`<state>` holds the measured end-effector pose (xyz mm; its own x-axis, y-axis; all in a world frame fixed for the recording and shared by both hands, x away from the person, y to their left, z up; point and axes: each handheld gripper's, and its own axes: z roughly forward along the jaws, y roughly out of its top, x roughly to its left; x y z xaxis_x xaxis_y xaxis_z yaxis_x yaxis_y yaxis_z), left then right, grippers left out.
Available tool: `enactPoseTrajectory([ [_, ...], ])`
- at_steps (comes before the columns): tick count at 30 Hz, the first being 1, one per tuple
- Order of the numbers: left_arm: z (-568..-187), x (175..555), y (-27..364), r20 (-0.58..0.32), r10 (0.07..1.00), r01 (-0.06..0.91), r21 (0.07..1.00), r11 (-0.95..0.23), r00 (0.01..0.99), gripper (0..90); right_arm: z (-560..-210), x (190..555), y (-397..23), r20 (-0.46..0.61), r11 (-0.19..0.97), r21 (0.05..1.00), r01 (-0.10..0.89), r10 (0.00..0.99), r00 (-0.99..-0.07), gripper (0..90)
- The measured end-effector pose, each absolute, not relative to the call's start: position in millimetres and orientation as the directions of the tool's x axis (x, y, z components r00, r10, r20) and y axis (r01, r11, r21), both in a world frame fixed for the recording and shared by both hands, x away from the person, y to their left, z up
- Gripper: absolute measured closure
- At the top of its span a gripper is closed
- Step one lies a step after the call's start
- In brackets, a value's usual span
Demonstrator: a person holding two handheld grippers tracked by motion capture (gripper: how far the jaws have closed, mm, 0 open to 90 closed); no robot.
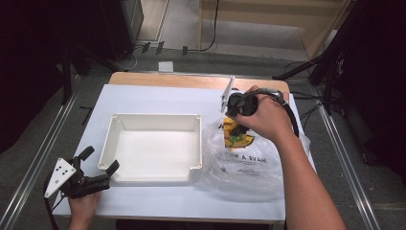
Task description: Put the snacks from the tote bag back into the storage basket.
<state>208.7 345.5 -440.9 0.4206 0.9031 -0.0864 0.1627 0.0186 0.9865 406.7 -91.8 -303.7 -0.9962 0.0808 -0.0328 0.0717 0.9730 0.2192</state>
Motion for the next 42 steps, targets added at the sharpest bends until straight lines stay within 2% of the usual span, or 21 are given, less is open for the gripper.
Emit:
enactPoseTrajectory([
  [21, -441, 208, 346, -0.095, 0.896, 0.16, 0.987, 0.028, 0.433, 0.0, -279, 405, -56, -0.044, 0.968, 0.246, 0.041, 0.053, -0.998, 52.5],
  [42, -441, 207, 347, -0.104, 0.893, 0.157, 0.987, 0.038, 0.438, 0.0, -278, 408, -27, -0.038, 0.964, 0.265, 0.021, 0.032, -0.999, 53.4],
])
